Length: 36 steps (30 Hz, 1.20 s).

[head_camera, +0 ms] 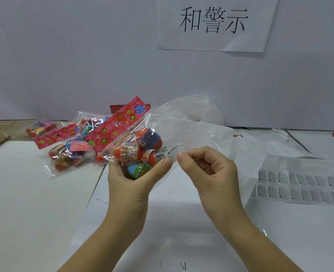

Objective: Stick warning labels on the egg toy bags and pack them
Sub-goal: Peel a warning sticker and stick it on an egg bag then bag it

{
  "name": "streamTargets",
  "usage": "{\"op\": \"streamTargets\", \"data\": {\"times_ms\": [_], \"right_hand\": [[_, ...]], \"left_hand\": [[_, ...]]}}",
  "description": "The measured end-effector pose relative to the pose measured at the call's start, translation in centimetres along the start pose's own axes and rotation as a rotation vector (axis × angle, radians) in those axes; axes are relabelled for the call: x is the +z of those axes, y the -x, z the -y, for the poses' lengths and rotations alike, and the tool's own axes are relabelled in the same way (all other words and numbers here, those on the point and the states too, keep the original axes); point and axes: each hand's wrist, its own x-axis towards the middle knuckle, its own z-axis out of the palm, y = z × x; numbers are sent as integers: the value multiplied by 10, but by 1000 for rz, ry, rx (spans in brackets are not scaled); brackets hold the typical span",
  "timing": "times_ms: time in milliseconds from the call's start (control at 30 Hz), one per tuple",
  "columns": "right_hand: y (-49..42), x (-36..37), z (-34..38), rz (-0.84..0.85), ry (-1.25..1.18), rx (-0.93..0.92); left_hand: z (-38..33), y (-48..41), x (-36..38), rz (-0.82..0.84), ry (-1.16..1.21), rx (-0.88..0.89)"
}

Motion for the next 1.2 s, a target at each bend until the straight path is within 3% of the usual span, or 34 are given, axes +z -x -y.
{"op": "streamTargets", "data": {"times_ms": [567, 967, 1200], "right_hand": [[2, 1, 1, 12, 77, -43], [5, 2, 1, -35, 187, -222], [0, -3, 4, -37, 73, -153]], "left_hand": [[0, 1, 0, -19, -5, 74], [-2, 3, 1, -28, -17, 182], [-2, 3, 0, -25, 10, 182]]}}
